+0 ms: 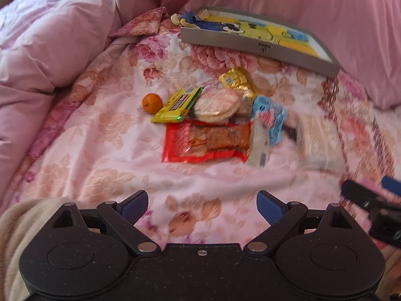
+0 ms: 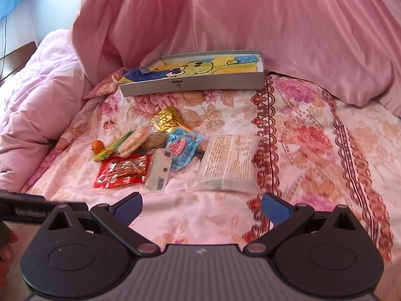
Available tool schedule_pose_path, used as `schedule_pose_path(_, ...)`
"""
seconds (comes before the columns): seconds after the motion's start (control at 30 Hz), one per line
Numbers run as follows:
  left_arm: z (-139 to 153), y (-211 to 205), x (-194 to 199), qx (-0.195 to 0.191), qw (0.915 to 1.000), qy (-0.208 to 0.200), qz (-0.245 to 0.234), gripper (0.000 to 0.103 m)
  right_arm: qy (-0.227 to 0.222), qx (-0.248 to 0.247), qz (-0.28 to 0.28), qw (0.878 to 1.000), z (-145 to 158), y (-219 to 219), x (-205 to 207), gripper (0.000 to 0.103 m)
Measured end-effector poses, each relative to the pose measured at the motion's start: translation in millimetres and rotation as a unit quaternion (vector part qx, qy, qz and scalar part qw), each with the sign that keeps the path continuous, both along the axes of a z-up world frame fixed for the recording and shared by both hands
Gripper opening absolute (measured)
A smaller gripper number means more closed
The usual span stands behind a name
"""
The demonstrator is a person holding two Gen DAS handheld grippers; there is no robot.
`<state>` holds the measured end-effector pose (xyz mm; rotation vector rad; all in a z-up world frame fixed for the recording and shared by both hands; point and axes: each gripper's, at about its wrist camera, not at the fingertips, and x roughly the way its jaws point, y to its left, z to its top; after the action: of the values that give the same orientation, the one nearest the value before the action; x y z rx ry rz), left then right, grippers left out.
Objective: Organize snacks
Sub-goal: 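Move the left tool down toward the red meat-strip packet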
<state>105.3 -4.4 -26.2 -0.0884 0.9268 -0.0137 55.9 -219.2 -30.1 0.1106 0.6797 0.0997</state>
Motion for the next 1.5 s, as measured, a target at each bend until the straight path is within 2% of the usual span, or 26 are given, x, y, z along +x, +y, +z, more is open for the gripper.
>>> schedule_pose_path(0.1,-1.6,-1.5,19.3,-0.027,0.9996,-0.01,-0.004,0.092,-0.02,-0.019,0.0,1.0,-2.5,-4.1,17.6,0.103)
schedule_pose_path(0.17,-5.2,-6.4,30.9,-0.015,0.9997,-0.017,-0.013,0.092,-0.027,-0.027,0.007,0.999,-6.2,-8.1,32.2,0.103)
schedule_pose_path(0.33,-16.6,-16.1,59.8,0.044,0.996,-0.051,-0.058,0.089,-0.007,-0.04,-0.002,0.999,-24.3,-13.0,68.5,0.103)
schedule_pose_path(0.43,-25.0,-11.0,78.9,0.031,0.9933,-0.046,-0.101,0.089,0.005,-0.042,-0.009,0.999,-36.5,-11.0,83.9,0.103)
schedule_pose_path(0.53,-36.5,-11.2,93.0,0.053,0.9866,-0.033,-0.151,0.09,0.022,-0.042,-0.014,0.999,-48.1,-8.6,97.5,0.103)
schedule_pose_path(0.63,-47.6,-15.5,99.1,0.091,0.9694,-0.026,-0.226,0.09,0.03,-0.039,-0.012,0.999,-56.3,-7.0,108.1,0.103)
schedule_pose_path(0.77,-54.8,-23.1,98.7,0.164,0.9308,-0.05,-0.323,0.09,0.027,-0.041,-0.002,0.999,-63.0,-3.9,116.5,0.103)
schedule_pose_path(0.83,-56.3,-21.1,103.1,0.172,0.916,-0.051,-0.359,0.09,0.024,-0.038,0.005,0.999,-64.9,-4.3,118.4,0.103)
schedule_pose_path(0.93,-59.3,-18.4,113.3,0.155,0.9032,-0.034,-0.399,0.09,0.029,-0.031,0.009,0.999,-67.0,-6.2,121.8,0.103)
schedule_pose_path(1.03,-66.1,-22.6,117.7,0.159,0.8865,-0.019,-0.434,0.091,0.038,-0.022,0.014,0.999,-70.5,-8.2,126.4,0.103)
schedule_pose_path(1.07,-68.3,-23.1,119.7,0.161,0.8849,-0.015,-0.437,0.093,0.041,-0.024,0.013,0.999,-71.7,-8.0,128.0,0.103)
schedule_pose_path(1.13,-71.2,-23.6,126.0,0.159,0.8879,-0.003,-0.432,0.099,0.044,-0.029,0.013,0.999,-74.0,-6.5,131.5,0.103)
schedule_pose_path(1.2,-72.3,-22.4,132.0,0.148,0.8948,0.012,-0.421,0.1,0.046,-0.036,0.012,0.998,-76.2,-4.6,133.4,0.103)
schedule_pose_path(1.3,-72.5,-20.4,134.8,0.134,0.9102,0.022,-0.391,0.097,0.047,-0.047,0.013,0.998,-79.0,-2.3,133.4,0.102)
schedule_pose_path(1.37,-71.6,-21.8,132.3,0.136,0.9184,0.022,-0.371,0.095,0.046,-0.053,0.012,0.997,-78.5,-1.4,131.8,0.097)
schedule_pose_path(1.5,-68.2,-29.5,125.5,0.15,0.9296,0.03,-0.335,0.088,0.048,-0.053,0.014,0.997,-76.6,-2.1,129.2,0.092)
